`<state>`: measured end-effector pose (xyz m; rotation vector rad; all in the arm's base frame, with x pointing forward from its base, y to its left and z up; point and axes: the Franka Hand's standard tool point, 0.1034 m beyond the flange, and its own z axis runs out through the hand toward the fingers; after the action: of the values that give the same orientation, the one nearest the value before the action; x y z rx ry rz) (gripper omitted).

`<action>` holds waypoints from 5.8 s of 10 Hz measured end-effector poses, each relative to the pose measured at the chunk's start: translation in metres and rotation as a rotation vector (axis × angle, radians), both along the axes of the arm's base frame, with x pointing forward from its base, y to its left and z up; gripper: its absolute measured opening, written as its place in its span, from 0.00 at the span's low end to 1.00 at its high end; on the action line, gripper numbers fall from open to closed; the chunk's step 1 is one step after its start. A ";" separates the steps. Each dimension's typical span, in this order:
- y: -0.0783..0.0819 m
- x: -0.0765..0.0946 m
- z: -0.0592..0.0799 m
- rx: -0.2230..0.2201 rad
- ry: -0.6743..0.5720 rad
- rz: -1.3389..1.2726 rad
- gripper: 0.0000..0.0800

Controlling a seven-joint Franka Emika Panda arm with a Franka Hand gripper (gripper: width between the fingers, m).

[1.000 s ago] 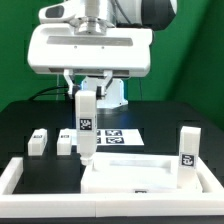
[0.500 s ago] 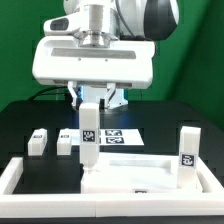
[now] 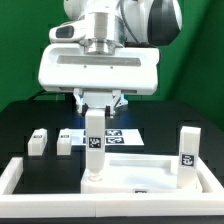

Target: Assemble desk

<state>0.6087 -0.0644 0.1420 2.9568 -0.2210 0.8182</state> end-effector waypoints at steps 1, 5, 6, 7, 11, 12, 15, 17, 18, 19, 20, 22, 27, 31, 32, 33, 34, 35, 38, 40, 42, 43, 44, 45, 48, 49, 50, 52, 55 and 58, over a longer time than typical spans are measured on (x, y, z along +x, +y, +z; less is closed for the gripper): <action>0.000 -0.001 -0.004 -0.001 0.007 0.000 0.36; -0.002 -0.005 -0.016 -0.010 0.018 -0.002 0.36; -0.001 -0.004 -0.016 -0.014 0.011 -0.001 0.36; -0.001 -0.003 -0.016 -0.016 0.008 -0.001 0.36; -0.002 -0.004 -0.016 -0.015 0.010 -0.002 0.56; -0.002 -0.004 -0.016 -0.015 0.010 -0.002 0.71; -0.002 -0.004 -0.017 -0.015 0.010 -0.002 0.81; -0.002 -0.004 -0.017 -0.015 0.010 -0.002 0.81; -0.002 -0.004 -0.017 -0.015 0.010 -0.002 0.81; -0.002 -0.004 -0.017 -0.015 0.010 -0.002 0.81; -0.002 -0.006 -0.020 0.008 0.043 -0.009 0.81; -0.006 -0.008 -0.017 0.120 0.176 -0.049 0.81; 0.009 -0.001 -0.024 0.270 0.453 -0.087 0.81; 0.009 0.002 -0.028 0.266 0.438 -0.114 0.66; 0.009 0.002 -0.028 0.266 0.438 -0.113 0.49; 0.008 0.002 -0.028 0.273 0.437 -0.139 0.49; 0.008 0.002 -0.028 0.301 0.436 -0.226 0.36; 0.008 0.001 -0.029 0.326 0.435 -0.306 0.36; 0.008 0.004 -0.030 0.429 0.431 -0.579 0.36; 0.011 0.005 -0.030 0.522 0.429 -0.855 0.36; 0.013 0.006 -0.031 0.624 0.416 -1.123 0.36; 0.015 0.010 -0.031 0.684 0.407 -1.253 0.36; 0.017 0.016 -0.031 0.705 0.384 -1.321 0.36; 0.017 0.016 -0.031 0.701 0.384 -1.308 0.36; 0.018 0.015 -0.030 0.573 0.400 -1.018 0.67; 0.019 0.015 -0.031 0.499 0.411 -0.842 0.77; 0.021 0.014 -0.032 0.472 0.418 -0.755 0.77; 0.019 0.013 -0.033 0.432 0.424 -0.623 0.81; 0.011 0.016 -0.030 0.314 0.444 -0.294 0.81; 0.007 0.023 -0.026 0.247 0.443 -0.089 0.81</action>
Offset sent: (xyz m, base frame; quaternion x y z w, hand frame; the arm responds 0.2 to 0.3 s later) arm -0.0013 0.0002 -0.0078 -0.0040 0.0099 0.0006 0.9999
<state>0.6321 -0.0573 0.1156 3.2251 -0.4471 0.1184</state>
